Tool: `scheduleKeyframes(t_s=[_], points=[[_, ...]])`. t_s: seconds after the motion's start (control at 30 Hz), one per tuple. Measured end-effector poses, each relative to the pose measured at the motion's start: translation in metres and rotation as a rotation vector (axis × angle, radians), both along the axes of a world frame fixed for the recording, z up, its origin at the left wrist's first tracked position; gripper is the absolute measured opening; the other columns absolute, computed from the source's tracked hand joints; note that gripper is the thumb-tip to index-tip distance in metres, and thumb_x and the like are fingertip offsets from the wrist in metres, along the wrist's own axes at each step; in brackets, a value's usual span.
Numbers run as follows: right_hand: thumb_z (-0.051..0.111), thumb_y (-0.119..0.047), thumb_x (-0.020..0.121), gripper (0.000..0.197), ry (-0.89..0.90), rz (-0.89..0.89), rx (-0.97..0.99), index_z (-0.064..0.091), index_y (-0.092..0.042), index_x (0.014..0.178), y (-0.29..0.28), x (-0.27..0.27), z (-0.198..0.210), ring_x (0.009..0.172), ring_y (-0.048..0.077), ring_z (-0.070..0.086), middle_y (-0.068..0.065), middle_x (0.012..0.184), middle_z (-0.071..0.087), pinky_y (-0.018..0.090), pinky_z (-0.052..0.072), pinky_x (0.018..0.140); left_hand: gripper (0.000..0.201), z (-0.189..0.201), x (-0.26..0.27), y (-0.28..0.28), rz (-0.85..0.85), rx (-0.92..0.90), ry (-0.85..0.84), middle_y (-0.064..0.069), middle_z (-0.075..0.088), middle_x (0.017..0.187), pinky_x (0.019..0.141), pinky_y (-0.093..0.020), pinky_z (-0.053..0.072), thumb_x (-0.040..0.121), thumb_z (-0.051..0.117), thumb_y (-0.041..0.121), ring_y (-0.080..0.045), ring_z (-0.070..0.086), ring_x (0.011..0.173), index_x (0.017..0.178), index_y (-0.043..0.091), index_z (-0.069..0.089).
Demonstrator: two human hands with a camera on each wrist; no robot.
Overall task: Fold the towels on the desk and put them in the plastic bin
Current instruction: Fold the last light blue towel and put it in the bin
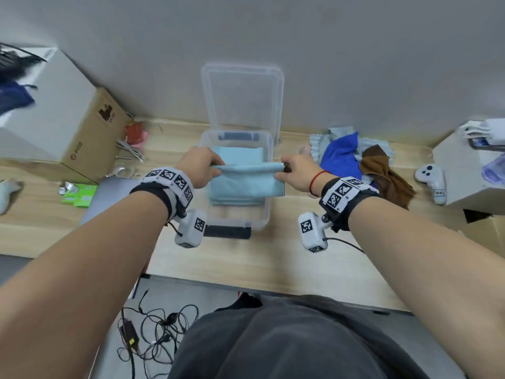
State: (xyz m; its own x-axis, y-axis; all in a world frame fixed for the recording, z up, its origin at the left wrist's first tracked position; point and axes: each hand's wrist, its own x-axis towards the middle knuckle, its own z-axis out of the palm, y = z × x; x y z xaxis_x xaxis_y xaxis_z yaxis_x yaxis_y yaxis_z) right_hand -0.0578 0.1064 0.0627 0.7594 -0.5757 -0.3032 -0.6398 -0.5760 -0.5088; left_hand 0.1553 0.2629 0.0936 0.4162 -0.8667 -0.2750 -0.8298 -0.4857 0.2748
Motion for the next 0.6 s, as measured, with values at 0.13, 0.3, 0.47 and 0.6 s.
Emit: scheduleKeyframes(t_s=[0.13, 0.3, 0.47, 0.6], points=[[0.061, -0.034, 0.09, 0.019, 0.095, 0.009, -0.083, 0.066, -0.019, 0.101, 0.004, 0.051, -0.008, 0.092, 0.023, 0.049, 0.0, 0.083, 0.057, 0.029, 0.029, 0.063, 0.022, -0.014, 0.044, -0.005, -0.071, 0.081, -0.037, -0.005, 0.071, 0.098, 0.082, -0.029, 0.039, 0.093, 0.06, 0.02, -0.022, 0.055, 0.089, 0.112, 0.021, 0.072], [0.056, -0.049, 0.084, 0.033, 0.315, -0.023, -0.25, 0.067, -0.032, 0.11, 0.008, 0.087, -0.041, 0.119, 0.029, 0.033, 0.005, 0.122, 0.042, 0.05, 0.028, 0.102, 0.022, -0.043, 0.067, -0.019, -0.242, 0.253, -0.168, 0.004, 0.066, 0.094, 0.087, -0.037, 0.026, 0.099, 0.051, 0.024, -0.024, 0.047, 0.09, 0.104, 0.029, 0.071], [0.052, -0.047, 0.079, 0.038, 0.483, -0.035, -0.422, 0.064, -0.039, 0.114, 0.014, 0.096, -0.06, 0.124, 0.032, 0.025, 0.004, 0.132, 0.033, 0.057, 0.024, 0.099, 0.036, -0.071, 0.073, -0.034, -0.407, 0.378, -0.289, 0.004, 0.038, 0.064, 0.079, -0.039, 0.022, 0.083, 0.05, -0.004, -0.023, 0.037, 0.073, 0.059, 0.02, 0.037], [0.05, -0.039, 0.076, 0.031, 0.542, -0.001, -0.506, 0.068, -0.04, 0.1, 0.02, 0.108, -0.066, 0.128, 0.035, 0.019, 0.007, 0.132, 0.03, 0.071, 0.012, 0.104, 0.032, -0.092, 0.083, -0.043, -0.46, 0.428, -0.301, 0.004, 0.041, 0.067, 0.081, -0.04, 0.024, 0.08, 0.049, -0.003, -0.024, 0.04, 0.08, 0.06, 0.02, 0.04]])
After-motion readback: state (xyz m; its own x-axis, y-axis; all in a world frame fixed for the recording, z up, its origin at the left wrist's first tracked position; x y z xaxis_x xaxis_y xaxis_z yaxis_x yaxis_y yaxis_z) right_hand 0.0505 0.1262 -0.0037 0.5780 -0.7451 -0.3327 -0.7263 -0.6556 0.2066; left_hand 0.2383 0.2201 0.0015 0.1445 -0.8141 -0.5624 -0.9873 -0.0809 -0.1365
